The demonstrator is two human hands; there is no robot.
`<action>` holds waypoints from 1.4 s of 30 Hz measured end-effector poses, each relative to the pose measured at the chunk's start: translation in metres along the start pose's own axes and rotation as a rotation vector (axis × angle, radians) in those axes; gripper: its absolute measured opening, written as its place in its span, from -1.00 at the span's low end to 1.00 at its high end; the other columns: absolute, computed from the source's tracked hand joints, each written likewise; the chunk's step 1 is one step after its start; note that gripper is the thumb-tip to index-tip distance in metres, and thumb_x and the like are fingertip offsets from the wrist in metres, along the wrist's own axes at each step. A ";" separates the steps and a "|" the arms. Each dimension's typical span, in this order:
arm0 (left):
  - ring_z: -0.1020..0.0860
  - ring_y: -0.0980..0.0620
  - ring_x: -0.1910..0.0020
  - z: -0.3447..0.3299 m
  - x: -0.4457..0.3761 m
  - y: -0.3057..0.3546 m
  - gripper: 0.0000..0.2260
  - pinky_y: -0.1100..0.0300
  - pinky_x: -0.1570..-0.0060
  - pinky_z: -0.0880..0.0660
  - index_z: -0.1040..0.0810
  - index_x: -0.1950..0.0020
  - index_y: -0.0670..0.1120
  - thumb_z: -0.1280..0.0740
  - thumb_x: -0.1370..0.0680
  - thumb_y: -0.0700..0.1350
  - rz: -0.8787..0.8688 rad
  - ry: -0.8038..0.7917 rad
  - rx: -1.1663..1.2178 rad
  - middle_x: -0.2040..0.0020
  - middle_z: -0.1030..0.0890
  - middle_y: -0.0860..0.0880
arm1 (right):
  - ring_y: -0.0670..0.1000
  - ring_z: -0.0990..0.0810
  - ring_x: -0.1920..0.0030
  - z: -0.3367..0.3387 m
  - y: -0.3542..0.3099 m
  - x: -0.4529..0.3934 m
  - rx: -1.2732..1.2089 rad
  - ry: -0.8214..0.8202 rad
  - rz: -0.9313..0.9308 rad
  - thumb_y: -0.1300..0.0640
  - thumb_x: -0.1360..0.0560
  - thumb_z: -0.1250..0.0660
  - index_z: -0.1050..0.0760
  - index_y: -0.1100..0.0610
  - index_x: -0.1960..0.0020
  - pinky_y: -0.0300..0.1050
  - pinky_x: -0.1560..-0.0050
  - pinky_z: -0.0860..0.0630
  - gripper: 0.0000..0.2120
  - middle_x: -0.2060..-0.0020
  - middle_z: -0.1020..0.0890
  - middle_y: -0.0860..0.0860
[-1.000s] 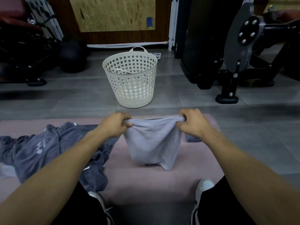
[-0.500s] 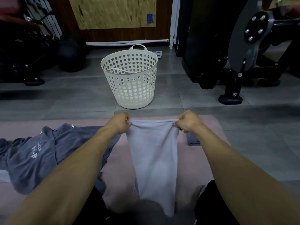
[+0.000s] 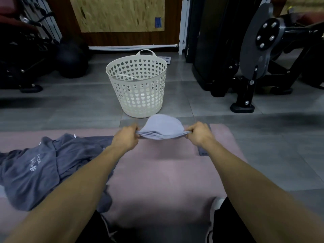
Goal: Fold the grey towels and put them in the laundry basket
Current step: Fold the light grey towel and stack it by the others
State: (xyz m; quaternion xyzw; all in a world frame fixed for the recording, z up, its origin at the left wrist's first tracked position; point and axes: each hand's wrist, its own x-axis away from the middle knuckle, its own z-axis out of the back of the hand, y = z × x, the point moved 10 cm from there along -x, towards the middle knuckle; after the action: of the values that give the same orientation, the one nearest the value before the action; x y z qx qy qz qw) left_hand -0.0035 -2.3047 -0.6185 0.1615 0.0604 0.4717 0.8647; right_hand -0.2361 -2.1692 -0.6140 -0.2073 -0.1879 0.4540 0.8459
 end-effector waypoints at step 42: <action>-0.62 0.00 0.02 -0.348 0.002 -0.110 -0.80 0.19 -0.16 -0.50 -0.67 0.15 -0.10 -0.42 -0.52 0.03 0.524 -0.188 0.574 0.08 -0.70 -0.06 | 0.16 -0.60 -0.02 -0.255 0.249 -0.012 -0.142 -0.147 -0.514 0.18 -0.52 -0.24 -0.60 0.21 -0.02 -0.17 -0.03 -0.48 -0.80 0.01 -0.65 0.15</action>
State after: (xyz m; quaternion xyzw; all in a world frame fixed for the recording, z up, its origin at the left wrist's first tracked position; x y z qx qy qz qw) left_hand -0.0043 -2.2807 -0.9831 0.4490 0.0672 0.6233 0.6367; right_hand -0.2854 -2.1005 -0.9609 -0.1778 -0.3266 0.2240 0.9008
